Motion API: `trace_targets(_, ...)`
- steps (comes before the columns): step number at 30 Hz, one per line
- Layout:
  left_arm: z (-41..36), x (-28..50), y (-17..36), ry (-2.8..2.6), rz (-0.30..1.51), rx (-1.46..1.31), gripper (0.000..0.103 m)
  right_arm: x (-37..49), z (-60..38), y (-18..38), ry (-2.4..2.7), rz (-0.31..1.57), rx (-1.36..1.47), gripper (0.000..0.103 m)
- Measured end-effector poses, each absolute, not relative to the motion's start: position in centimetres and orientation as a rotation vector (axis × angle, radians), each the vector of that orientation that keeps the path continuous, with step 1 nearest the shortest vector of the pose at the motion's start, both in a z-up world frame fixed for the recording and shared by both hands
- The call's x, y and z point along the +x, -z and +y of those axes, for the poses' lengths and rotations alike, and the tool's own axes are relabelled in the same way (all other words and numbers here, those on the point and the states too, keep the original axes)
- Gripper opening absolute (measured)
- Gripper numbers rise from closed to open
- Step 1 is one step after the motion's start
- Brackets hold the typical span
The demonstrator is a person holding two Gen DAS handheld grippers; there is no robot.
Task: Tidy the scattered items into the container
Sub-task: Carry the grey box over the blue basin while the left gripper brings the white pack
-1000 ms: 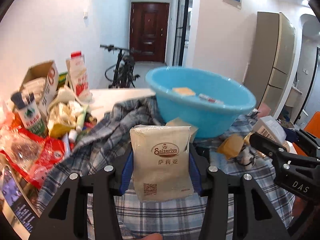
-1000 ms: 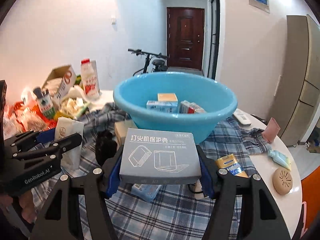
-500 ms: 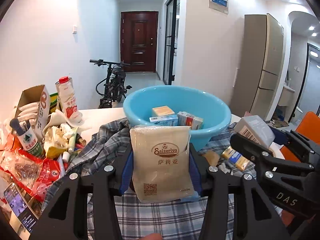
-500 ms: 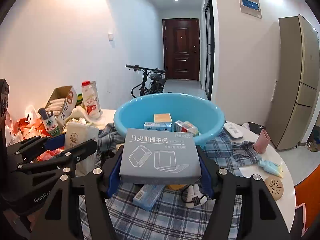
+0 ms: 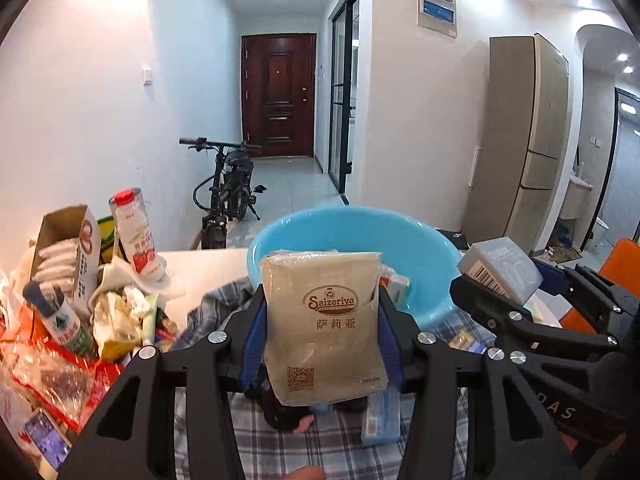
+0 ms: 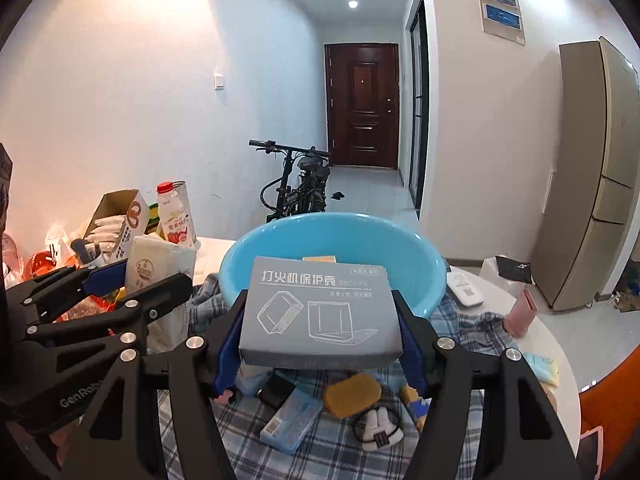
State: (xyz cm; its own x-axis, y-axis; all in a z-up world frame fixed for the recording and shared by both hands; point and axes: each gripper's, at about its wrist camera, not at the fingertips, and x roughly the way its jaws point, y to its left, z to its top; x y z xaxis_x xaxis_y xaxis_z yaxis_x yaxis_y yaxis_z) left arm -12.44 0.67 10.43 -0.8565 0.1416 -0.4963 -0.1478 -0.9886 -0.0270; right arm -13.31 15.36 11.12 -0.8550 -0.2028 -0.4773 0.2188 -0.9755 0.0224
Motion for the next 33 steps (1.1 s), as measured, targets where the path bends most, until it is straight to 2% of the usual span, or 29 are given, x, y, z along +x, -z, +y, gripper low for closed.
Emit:
trace_targets(9, 1.0, -17.4, -10.8, -2.913, 0.016, -0.777, 0.048, -18.7, 15.5, -12.0, 2.861, 0.026, 0.718, 0.067)
trace_targets(16, 1.4, -20.0, -9.9, -2.91, 0.005, -0.805, 0.048, -22.9, 15.5, -10.3, 2.86, -0.009, 0.771, 0.067)
trace_targets(33, 0.7, -22.1, -8.7, -2.937, -0.044, -0.854, 0.047, -26.4, 13.0, -8.6, 2.87, 0.163, 0.808, 0.067)
